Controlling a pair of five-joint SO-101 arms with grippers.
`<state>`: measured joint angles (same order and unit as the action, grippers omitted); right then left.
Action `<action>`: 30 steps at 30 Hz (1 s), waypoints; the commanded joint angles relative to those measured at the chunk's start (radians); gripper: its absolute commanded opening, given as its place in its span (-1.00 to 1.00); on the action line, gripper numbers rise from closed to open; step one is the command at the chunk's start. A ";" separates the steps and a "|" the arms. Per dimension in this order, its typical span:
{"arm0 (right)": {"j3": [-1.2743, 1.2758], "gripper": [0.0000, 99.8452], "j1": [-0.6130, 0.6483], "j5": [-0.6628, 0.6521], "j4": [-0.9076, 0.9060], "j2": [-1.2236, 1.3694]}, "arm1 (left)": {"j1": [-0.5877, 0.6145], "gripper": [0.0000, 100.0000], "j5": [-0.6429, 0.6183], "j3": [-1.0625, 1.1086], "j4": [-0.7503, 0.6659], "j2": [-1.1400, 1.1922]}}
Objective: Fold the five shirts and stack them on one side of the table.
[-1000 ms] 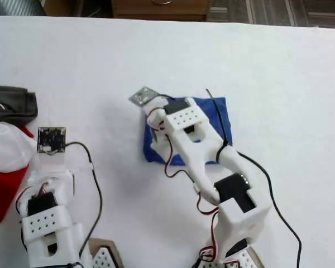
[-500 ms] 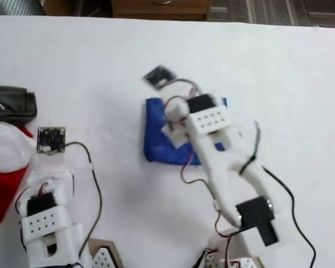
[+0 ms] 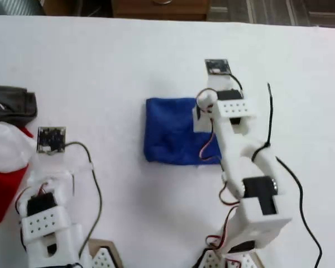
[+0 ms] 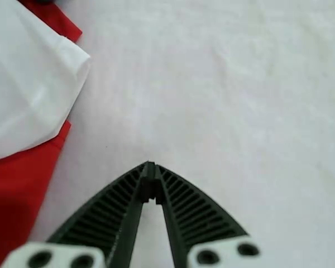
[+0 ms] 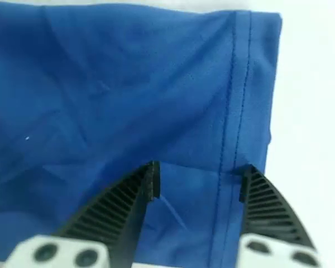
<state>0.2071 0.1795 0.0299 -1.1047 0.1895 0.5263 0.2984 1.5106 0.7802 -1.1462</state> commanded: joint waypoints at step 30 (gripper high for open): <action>-0.485 -0.52 -0.068 0.000 -0.266 0.495 | -0.009 -0.95 -0.005 -0.002 -0.017 -0.011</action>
<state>-0.2685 0.1013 0.0299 -1.3671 0.6391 0.5263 0.2984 1.5106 0.7802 -1.1462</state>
